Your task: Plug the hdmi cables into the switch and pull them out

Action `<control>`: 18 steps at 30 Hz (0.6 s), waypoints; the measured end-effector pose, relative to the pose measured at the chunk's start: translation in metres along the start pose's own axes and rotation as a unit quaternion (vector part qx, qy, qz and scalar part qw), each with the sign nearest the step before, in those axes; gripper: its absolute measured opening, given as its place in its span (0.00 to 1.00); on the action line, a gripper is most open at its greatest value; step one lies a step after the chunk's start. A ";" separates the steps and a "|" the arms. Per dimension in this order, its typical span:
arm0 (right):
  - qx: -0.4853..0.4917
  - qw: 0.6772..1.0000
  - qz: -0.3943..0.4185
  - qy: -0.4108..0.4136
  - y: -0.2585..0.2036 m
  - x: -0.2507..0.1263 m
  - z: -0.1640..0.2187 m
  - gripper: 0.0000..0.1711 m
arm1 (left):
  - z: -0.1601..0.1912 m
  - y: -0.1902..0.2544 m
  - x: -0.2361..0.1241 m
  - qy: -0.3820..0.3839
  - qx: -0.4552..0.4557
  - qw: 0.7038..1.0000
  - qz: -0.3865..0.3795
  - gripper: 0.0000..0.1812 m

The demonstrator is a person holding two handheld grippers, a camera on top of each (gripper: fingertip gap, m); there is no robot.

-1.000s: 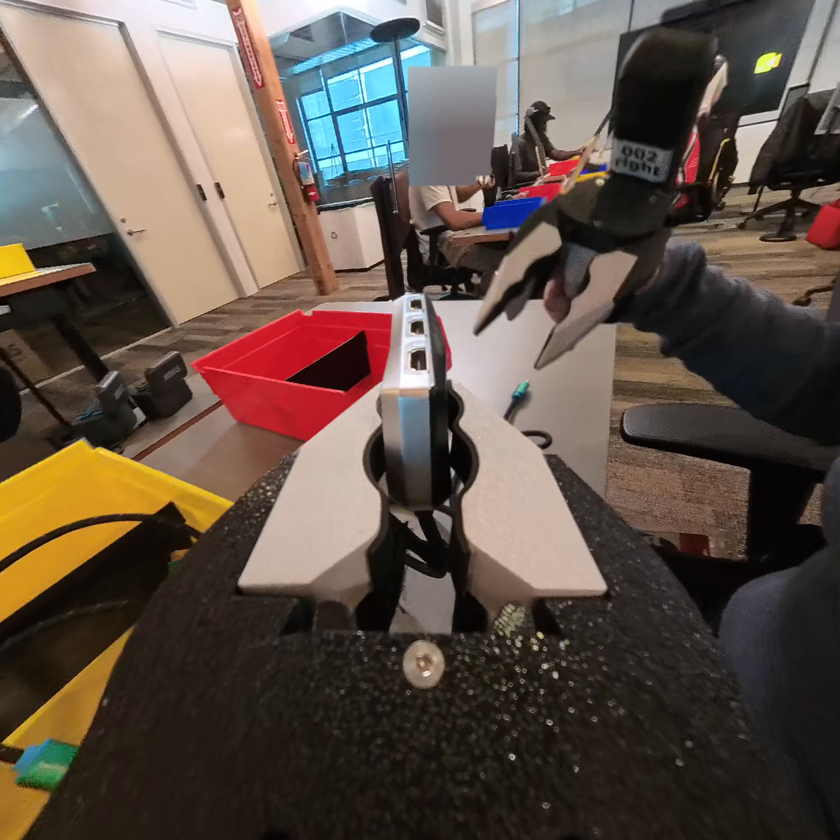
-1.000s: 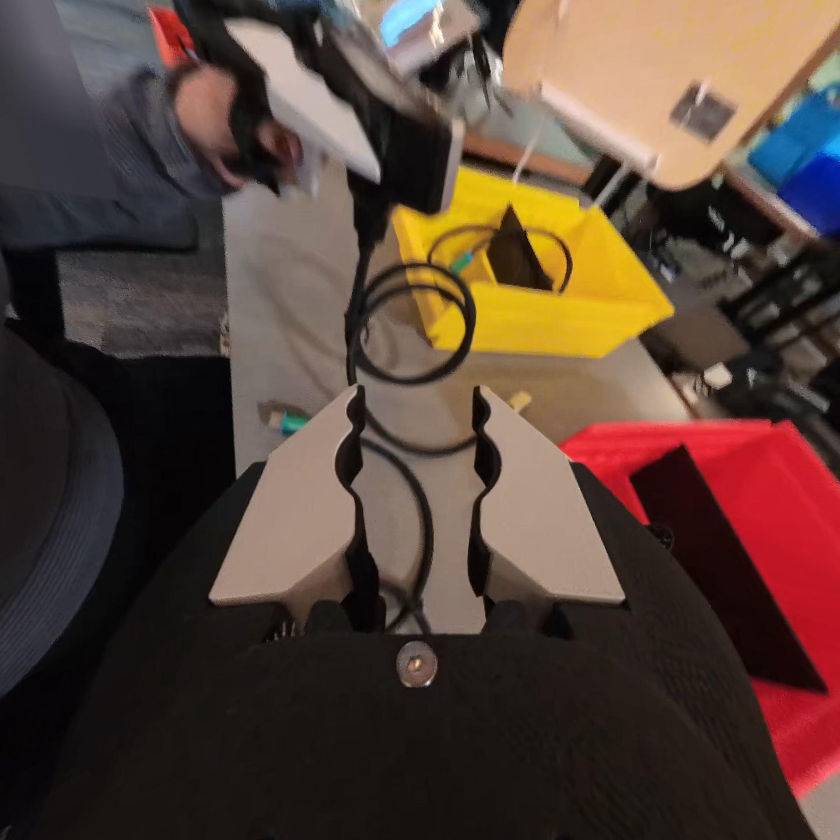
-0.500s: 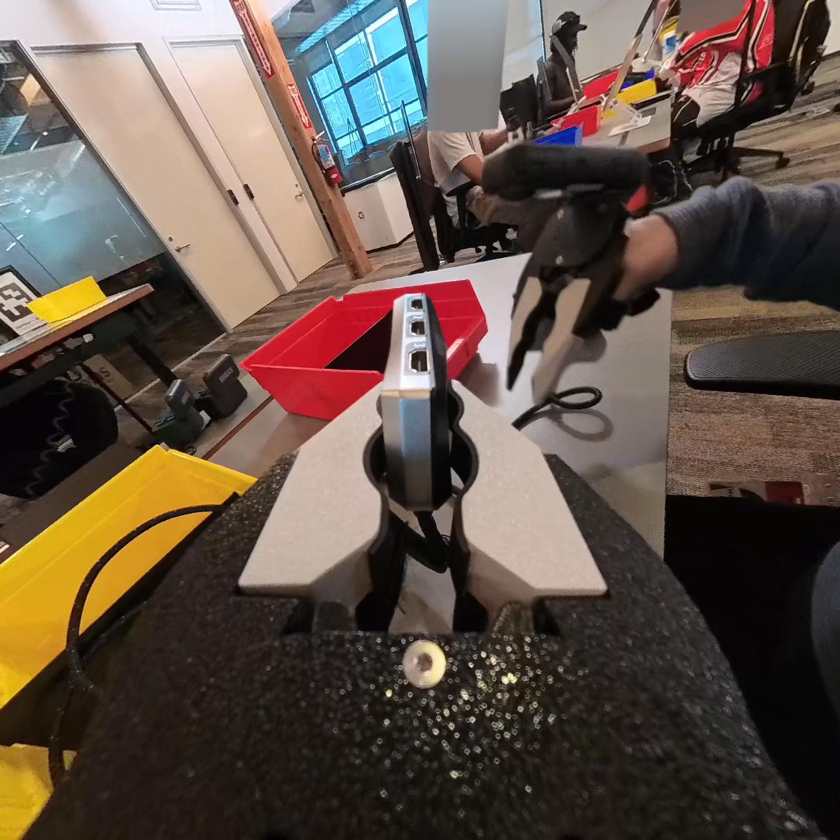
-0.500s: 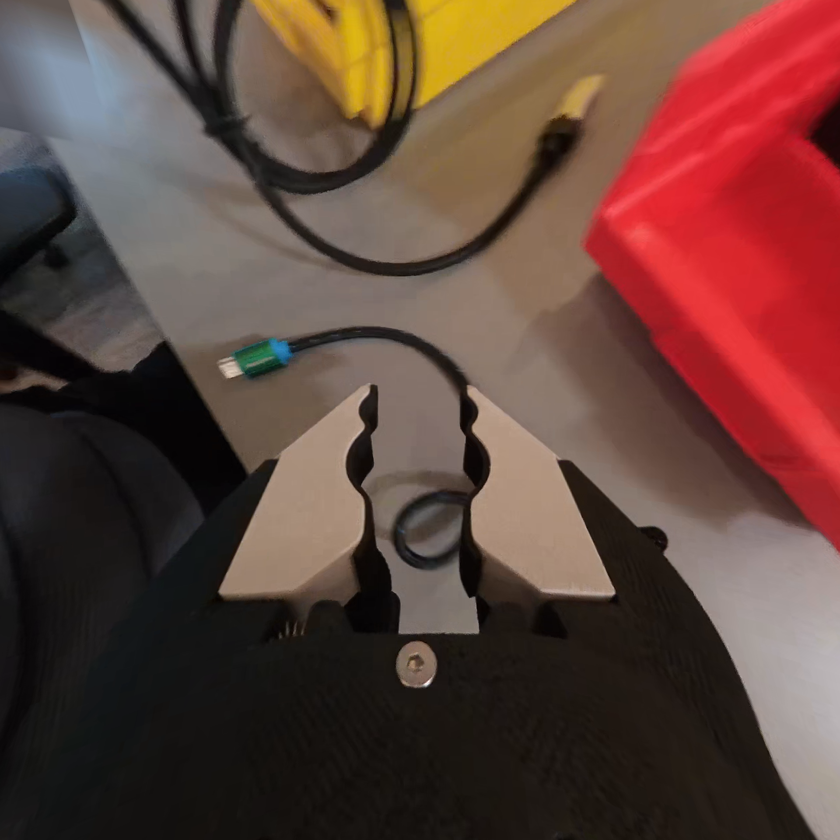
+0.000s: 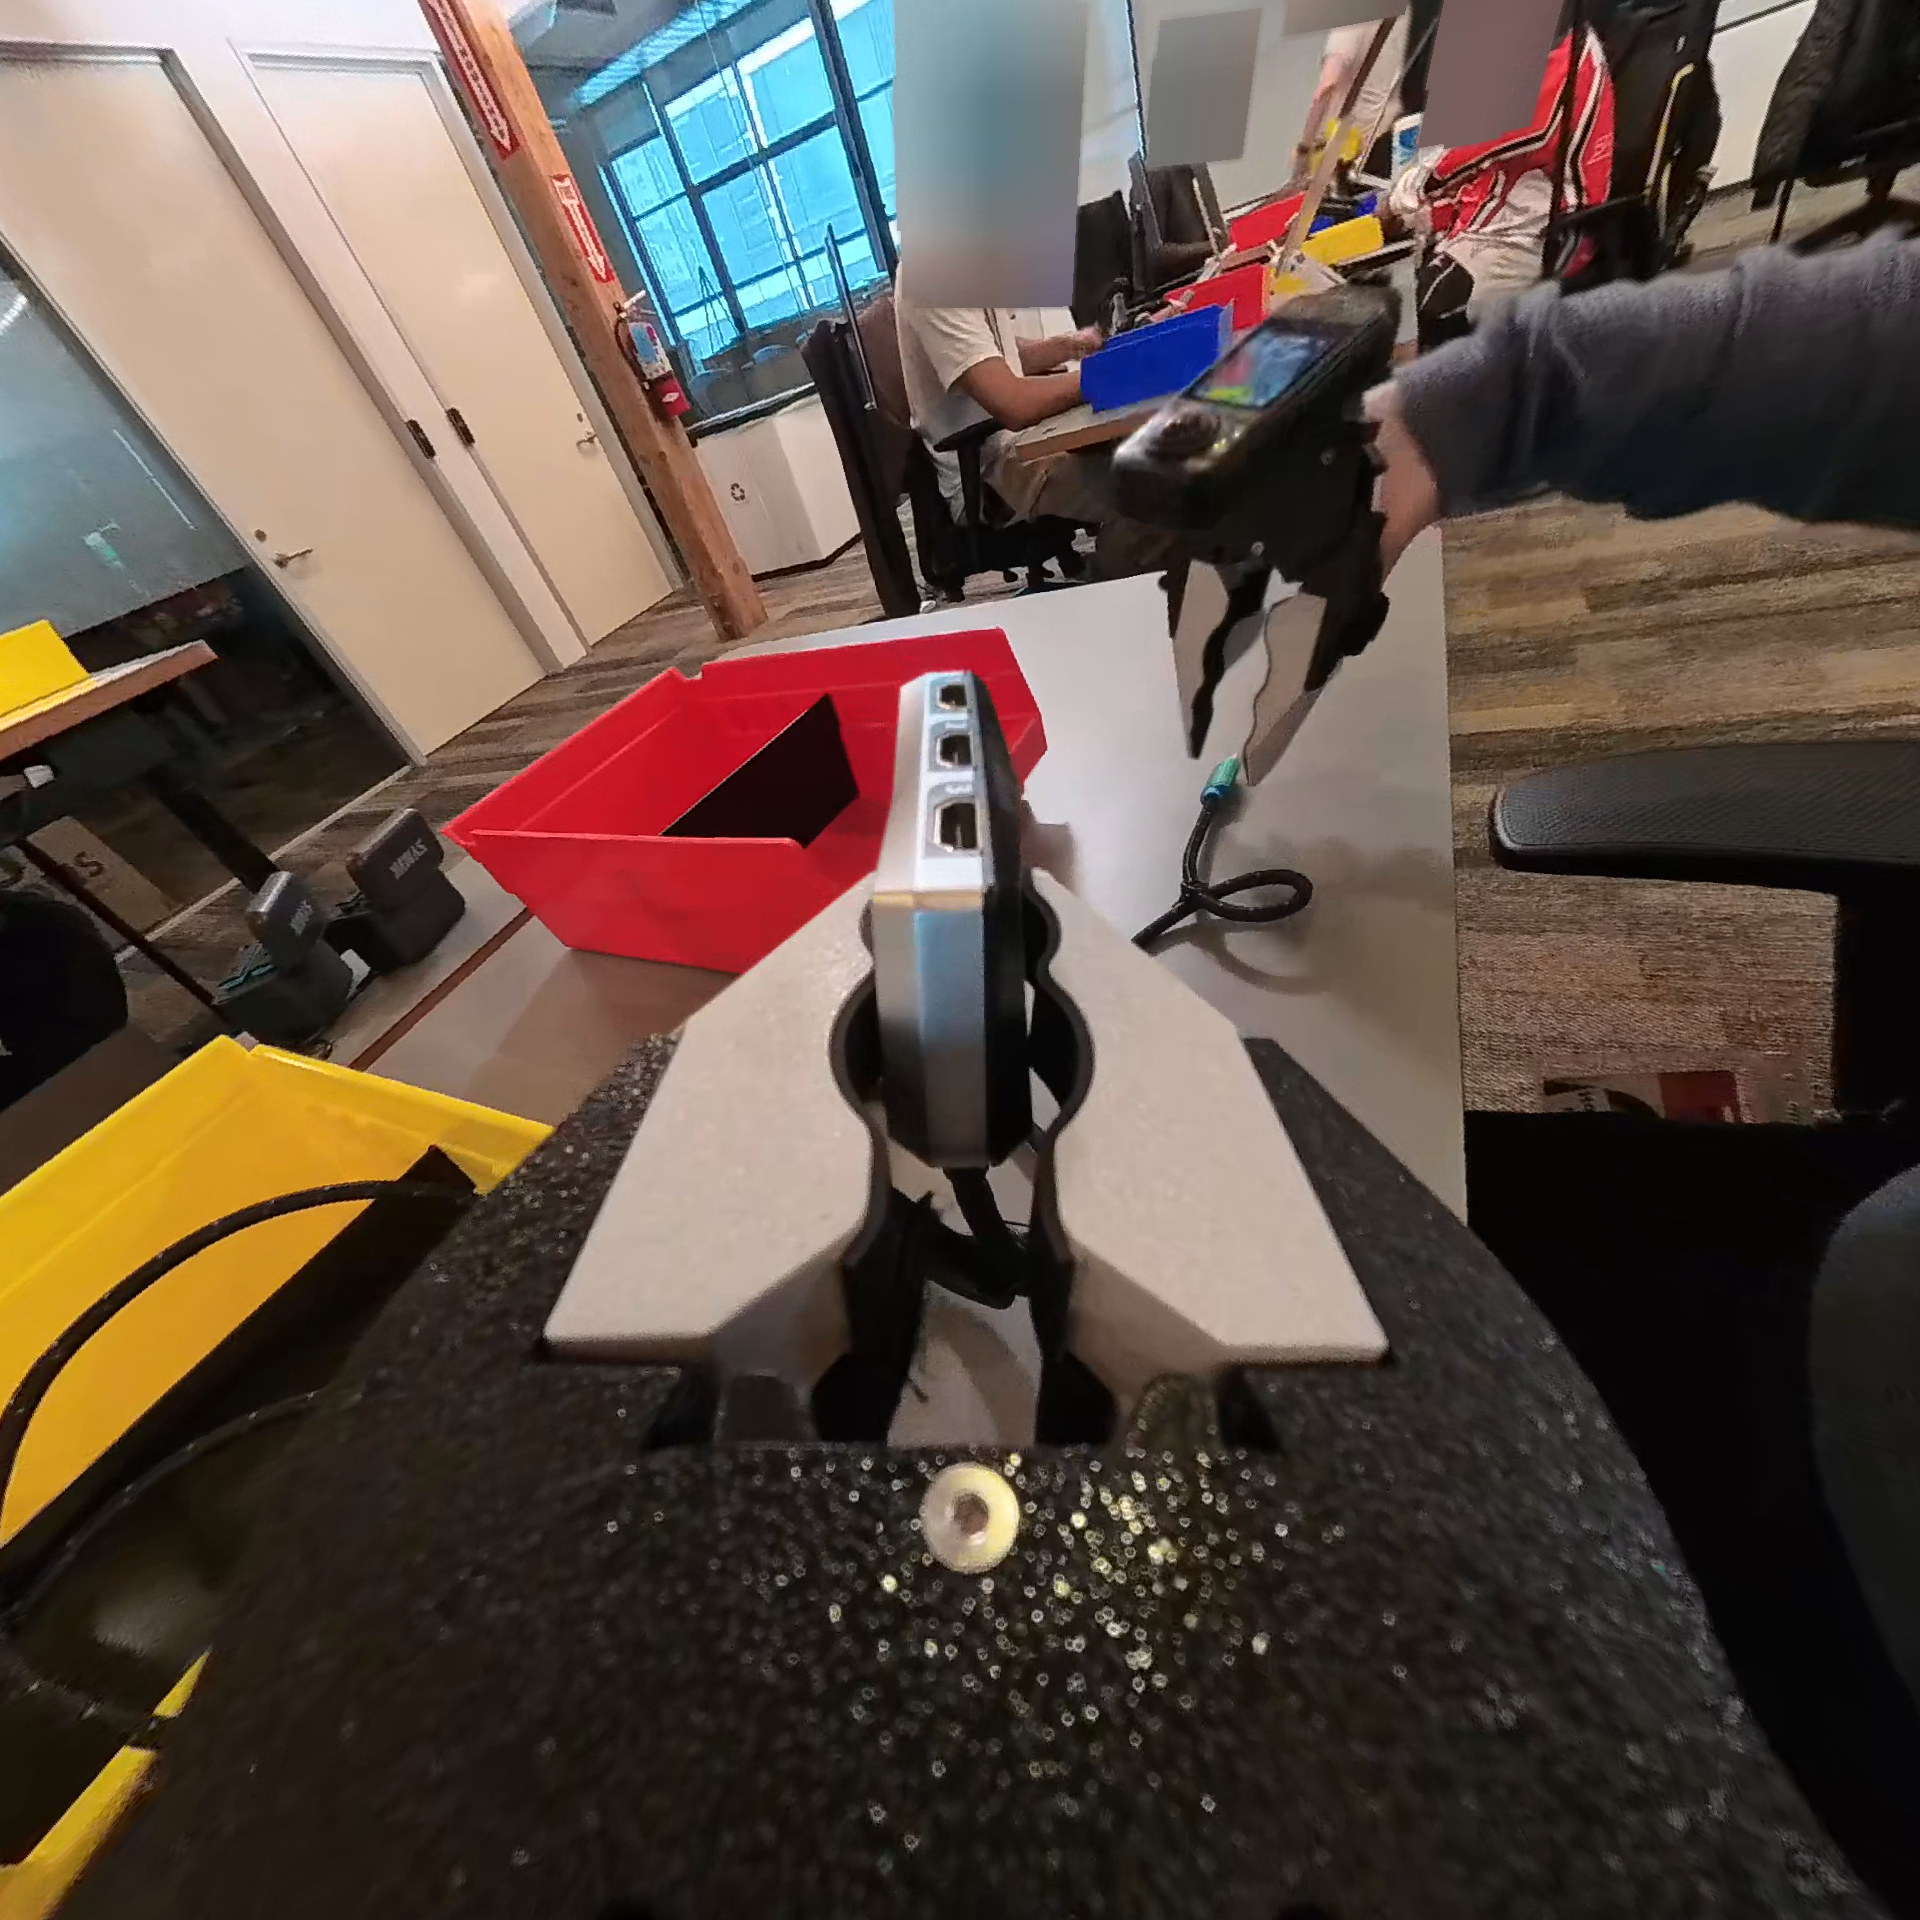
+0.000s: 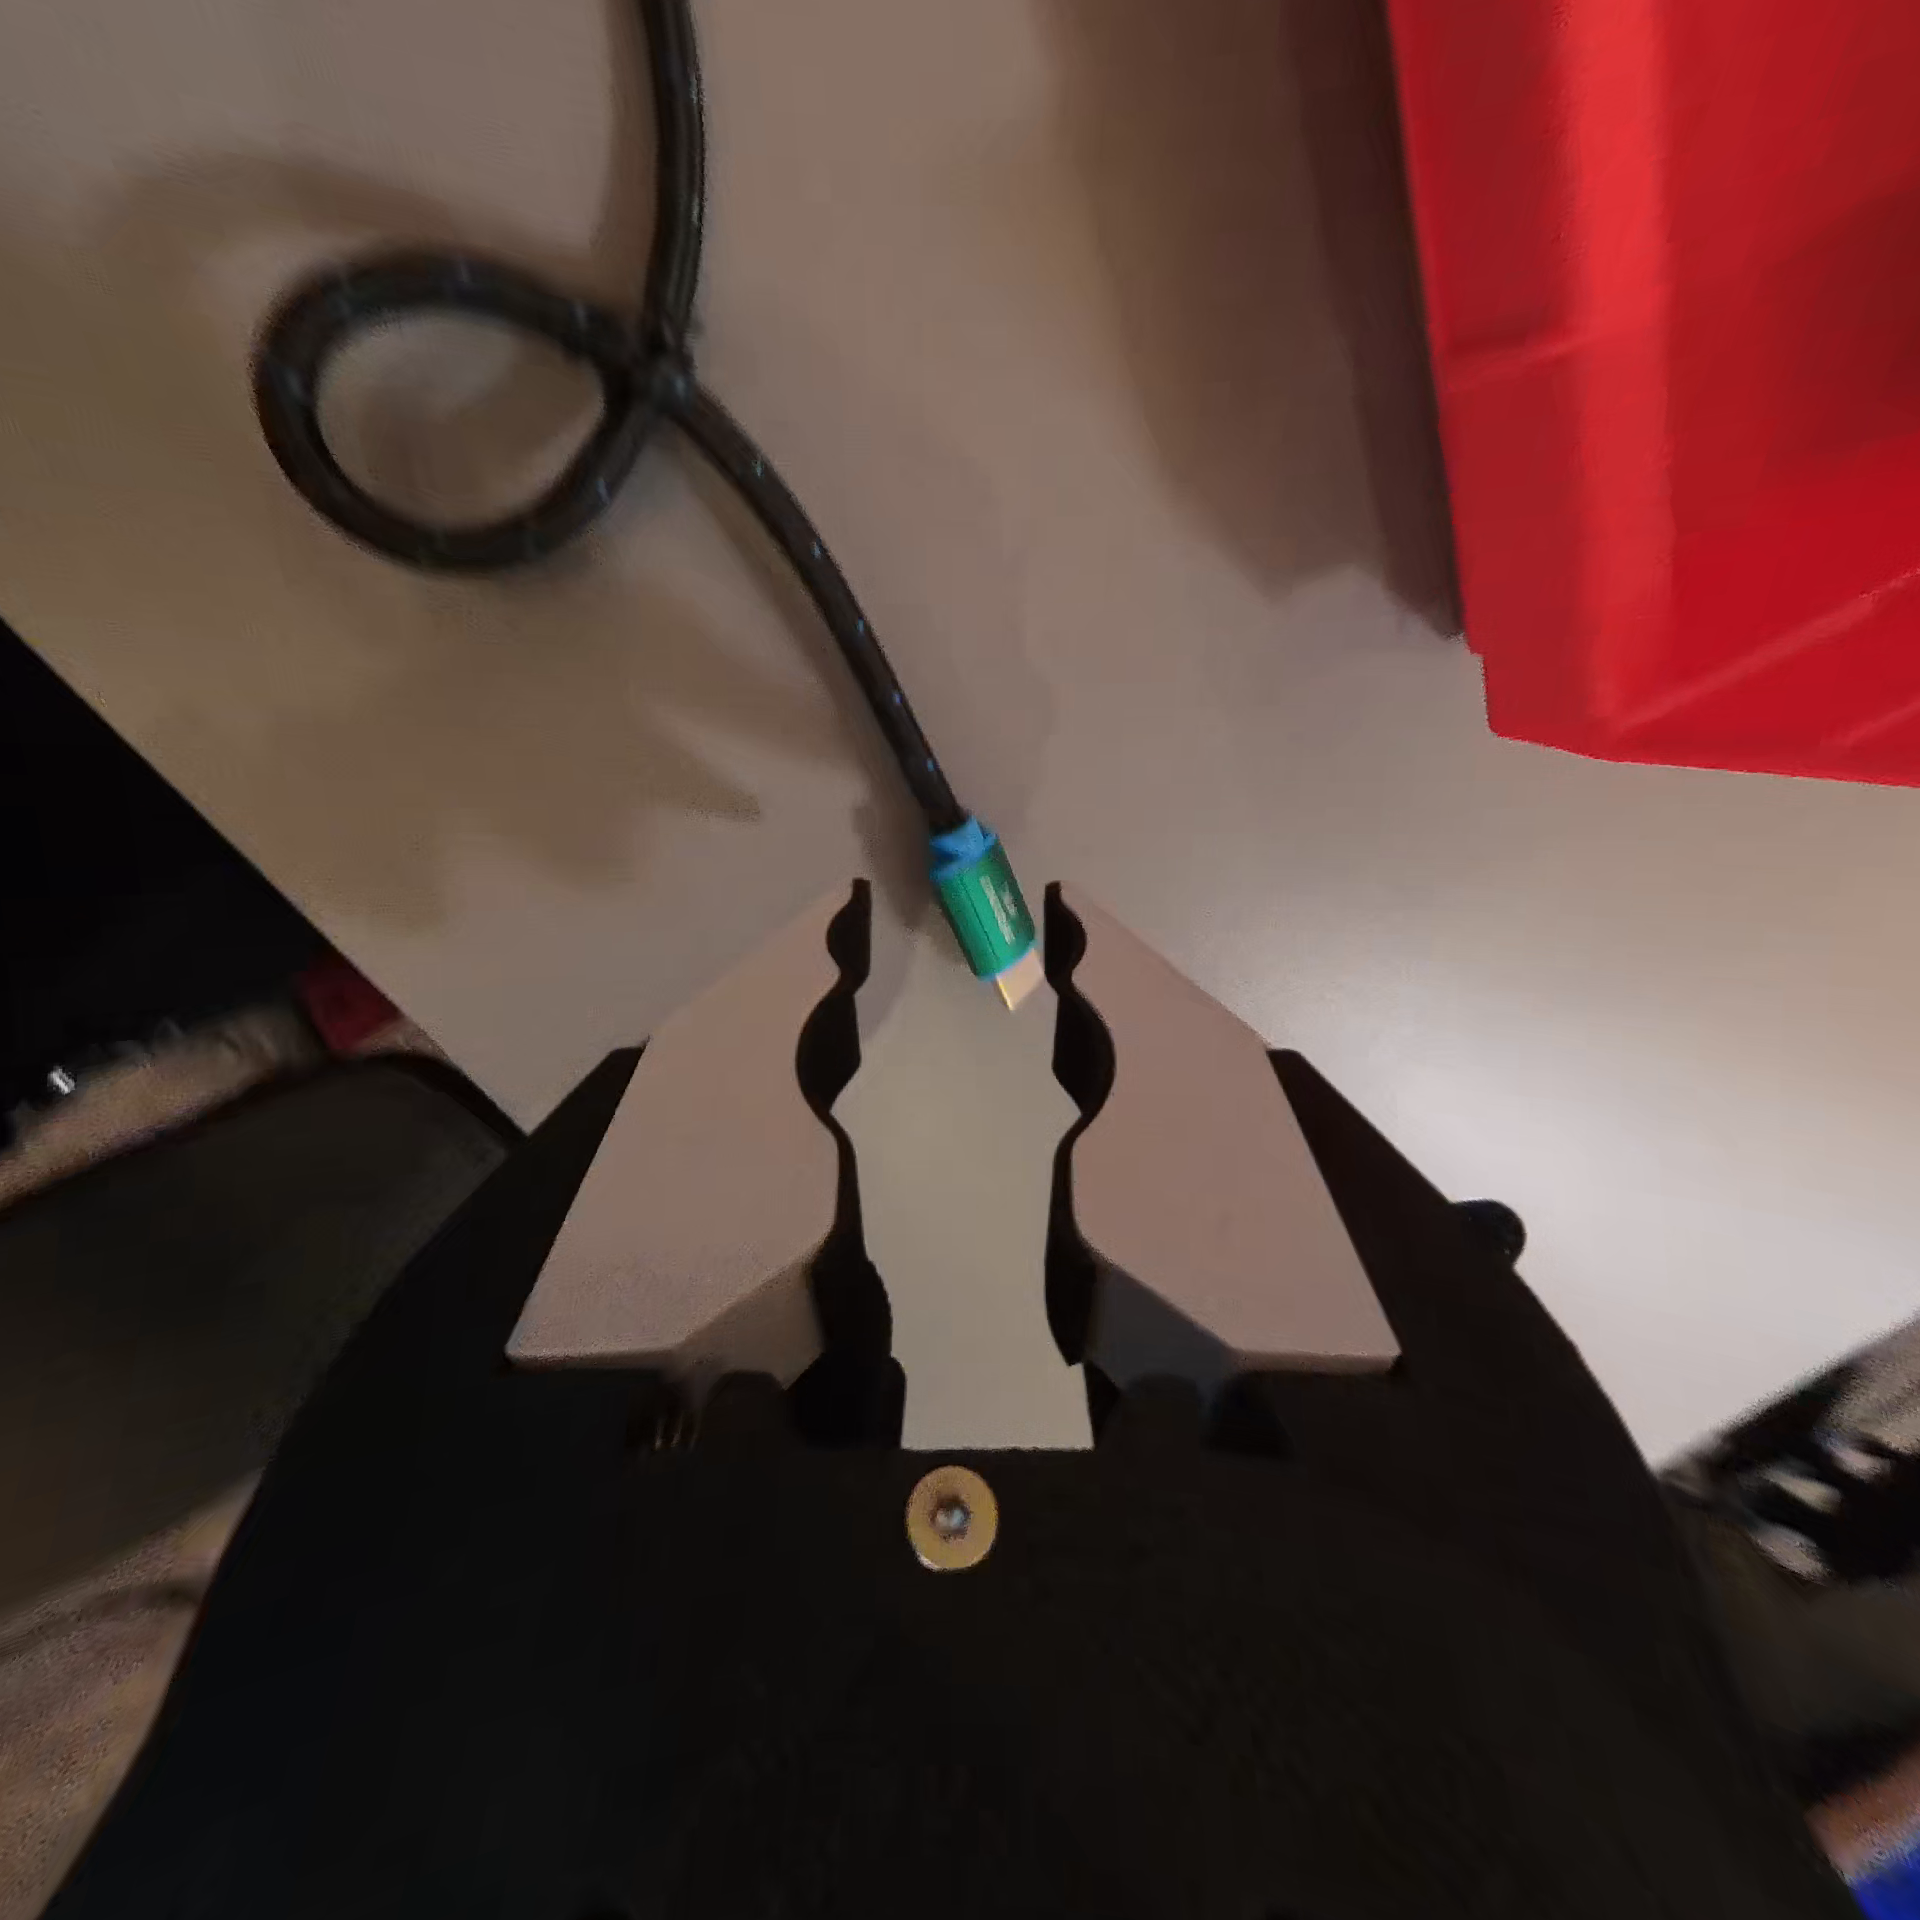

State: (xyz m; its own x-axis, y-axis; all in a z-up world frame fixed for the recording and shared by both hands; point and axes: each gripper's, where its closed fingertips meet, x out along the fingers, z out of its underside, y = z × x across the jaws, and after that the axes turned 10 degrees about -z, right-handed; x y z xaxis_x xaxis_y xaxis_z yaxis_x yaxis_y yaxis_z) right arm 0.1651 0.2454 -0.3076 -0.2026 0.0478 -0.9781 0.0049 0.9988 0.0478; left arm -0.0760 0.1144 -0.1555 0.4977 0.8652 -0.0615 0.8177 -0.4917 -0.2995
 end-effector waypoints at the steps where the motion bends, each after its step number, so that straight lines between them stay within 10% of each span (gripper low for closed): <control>1: -0.017 1.000 -0.001 -0.026 0.001 0.001 0.006 0.19 | 0.000 0.001 0.000 -0.001 0.001 1.000 0.003 0.11; 8: -0.071 0.991 -0.078 -0.086 0.002 0.009 0.007 0.21 | 0.003 0.007 0.002 -0.007 0.006 1.000 0.019 0.11; 18: -0.203 0.973 0.028 -0.109 -0.008 0.021 -0.026 0.15 | 0.006 0.010 0.003 -0.008 0.000 1.000 0.030 0.11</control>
State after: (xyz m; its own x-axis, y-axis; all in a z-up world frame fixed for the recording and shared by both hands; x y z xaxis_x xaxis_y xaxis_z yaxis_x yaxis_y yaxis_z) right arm 0.1352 0.2384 -0.3234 -0.0009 0.1451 -0.9894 -0.3860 0.9127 0.1342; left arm -0.0679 0.1129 -0.1640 0.5408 0.8359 -0.0941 0.7865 -0.5422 -0.2957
